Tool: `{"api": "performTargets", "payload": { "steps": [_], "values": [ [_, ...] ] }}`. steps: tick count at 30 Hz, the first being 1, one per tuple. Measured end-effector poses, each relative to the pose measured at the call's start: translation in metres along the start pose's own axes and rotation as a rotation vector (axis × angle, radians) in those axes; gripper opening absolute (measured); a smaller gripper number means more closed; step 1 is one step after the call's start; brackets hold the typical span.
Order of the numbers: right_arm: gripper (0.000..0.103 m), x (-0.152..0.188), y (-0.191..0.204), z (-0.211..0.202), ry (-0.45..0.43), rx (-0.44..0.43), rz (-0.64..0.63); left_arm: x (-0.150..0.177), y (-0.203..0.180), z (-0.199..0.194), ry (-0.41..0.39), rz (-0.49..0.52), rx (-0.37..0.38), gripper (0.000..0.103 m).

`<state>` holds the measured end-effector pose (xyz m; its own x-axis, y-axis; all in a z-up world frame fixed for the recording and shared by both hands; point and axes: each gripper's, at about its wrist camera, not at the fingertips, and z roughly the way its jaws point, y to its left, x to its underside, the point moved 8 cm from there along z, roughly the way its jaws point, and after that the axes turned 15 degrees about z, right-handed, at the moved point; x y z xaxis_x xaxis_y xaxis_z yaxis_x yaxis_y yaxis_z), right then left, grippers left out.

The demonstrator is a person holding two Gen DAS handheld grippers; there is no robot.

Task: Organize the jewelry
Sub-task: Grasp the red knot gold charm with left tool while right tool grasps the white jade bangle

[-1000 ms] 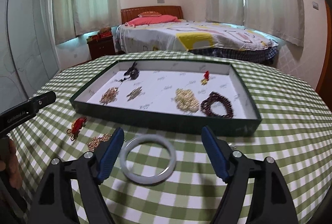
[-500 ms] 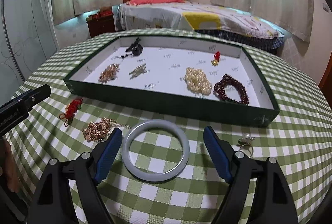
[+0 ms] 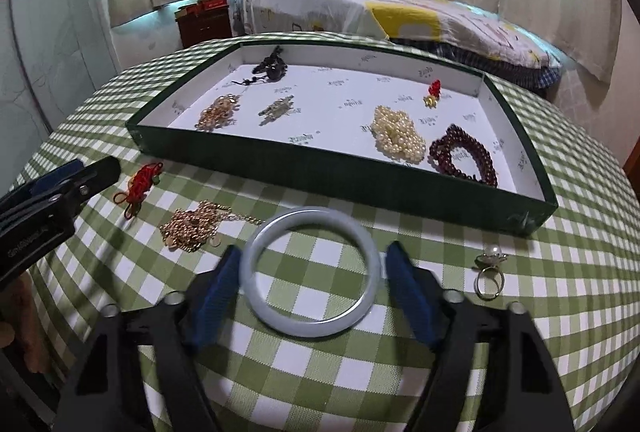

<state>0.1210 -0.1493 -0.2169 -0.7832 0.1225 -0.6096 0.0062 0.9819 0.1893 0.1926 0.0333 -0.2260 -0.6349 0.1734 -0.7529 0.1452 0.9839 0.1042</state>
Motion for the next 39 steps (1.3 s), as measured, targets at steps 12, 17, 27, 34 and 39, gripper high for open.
{"api": "performTargets", "payload": {
  "steps": [12,17,27,34,39],
  "values": [
    [0.069,-0.002,-0.009,-0.004,-0.012,-0.042,0.046,-0.003,-0.020,0.012,0.049,0.037,0.042,0.055],
    [0.069,-0.003,-0.009,-0.004,-0.012,-0.055,0.056,-0.004,-0.031,0.015,0.061,0.063,0.067,0.041],
    [0.069,-0.004,-0.012,-0.005,-0.014,-0.086,0.078,0.000,-0.040,0.020,0.077,0.090,0.074,0.012],
    [0.069,-0.004,-0.013,-0.005,-0.016,-0.099,0.088,0.002,-0.038,0.016,0.061,0.071,0.081,0.009],
    [0.069,-0.005,-0.014,-0.006,-0.023,-0.103,0.094,-0.001,-0.034,0.006,0.033,0.069,0.074,0.009]
  ]
}}
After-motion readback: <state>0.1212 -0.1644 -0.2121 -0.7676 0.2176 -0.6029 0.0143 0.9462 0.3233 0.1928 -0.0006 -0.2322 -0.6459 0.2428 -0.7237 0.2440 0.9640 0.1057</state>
